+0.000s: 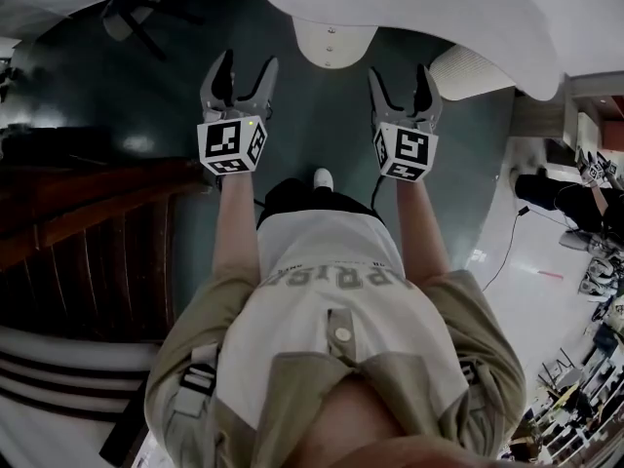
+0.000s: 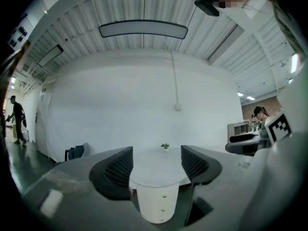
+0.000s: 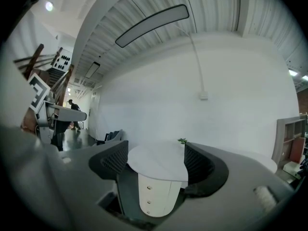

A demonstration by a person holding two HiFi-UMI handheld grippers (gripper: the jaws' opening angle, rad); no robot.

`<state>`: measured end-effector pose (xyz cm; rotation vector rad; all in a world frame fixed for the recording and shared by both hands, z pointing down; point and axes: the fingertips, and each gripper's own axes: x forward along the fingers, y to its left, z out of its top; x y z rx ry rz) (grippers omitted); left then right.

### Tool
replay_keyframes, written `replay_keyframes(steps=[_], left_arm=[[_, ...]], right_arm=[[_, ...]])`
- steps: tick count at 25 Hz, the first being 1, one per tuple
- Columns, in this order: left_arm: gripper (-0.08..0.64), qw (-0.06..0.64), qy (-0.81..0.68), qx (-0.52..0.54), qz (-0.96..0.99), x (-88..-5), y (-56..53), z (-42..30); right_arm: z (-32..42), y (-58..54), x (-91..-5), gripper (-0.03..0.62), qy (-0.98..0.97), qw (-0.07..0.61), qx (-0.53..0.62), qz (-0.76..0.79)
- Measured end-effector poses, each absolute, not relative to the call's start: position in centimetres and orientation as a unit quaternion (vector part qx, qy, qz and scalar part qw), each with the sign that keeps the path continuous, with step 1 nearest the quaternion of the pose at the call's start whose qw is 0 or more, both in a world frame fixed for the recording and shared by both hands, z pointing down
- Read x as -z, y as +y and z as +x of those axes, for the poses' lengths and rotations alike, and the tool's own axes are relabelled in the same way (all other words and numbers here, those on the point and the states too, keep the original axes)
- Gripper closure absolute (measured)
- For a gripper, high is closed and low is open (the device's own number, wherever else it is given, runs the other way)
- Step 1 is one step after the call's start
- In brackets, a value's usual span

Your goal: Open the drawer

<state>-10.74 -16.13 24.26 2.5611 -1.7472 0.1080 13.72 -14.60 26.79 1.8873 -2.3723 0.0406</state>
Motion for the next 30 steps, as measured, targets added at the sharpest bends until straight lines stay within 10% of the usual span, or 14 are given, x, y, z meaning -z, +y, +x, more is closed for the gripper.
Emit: replay_keyframes(steps=[30], left_arm=[[0.239,0.073,-0.513,-0.068,0.852,-35.2,-26.7,-13.7]], right_arm=[[7.7,-27.4,-46.2,0.238,-0.735,0.145,-0.106,0.654]])
